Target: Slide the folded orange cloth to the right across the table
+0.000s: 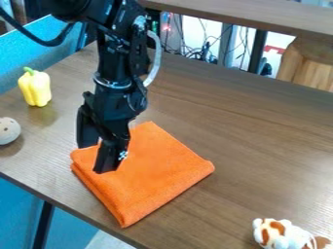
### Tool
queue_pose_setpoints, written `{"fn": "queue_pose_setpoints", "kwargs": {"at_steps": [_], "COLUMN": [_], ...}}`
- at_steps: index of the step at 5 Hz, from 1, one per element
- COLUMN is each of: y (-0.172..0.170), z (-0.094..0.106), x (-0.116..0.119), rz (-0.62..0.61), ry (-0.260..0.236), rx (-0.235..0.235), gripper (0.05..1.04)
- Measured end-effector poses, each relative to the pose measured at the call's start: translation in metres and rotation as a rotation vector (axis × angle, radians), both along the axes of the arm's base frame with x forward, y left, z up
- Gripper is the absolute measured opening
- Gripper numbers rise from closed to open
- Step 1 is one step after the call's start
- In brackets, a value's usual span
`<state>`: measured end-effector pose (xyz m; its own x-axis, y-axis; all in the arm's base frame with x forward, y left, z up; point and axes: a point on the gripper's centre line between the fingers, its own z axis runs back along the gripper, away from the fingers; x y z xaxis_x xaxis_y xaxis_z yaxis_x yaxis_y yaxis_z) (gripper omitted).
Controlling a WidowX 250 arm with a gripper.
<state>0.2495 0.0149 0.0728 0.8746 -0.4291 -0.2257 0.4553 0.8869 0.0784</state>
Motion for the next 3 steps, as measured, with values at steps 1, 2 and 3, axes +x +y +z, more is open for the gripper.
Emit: {"fn": "queue_pose_setpoints", "kwargs": {"at_steps": [1,2,3], "y": [-0.001,-0.004,-0.009], "z": [-0.007,-0.018,-0.015], "x": [-0.003,0.002,0.010], "rz": [0.000,-0.018,-0.050], "ry": [0.029,0.051,0.029], "rx": [-0.001,-0.019,-0.052], "gripper": [1.001,1.001,1.001]}}
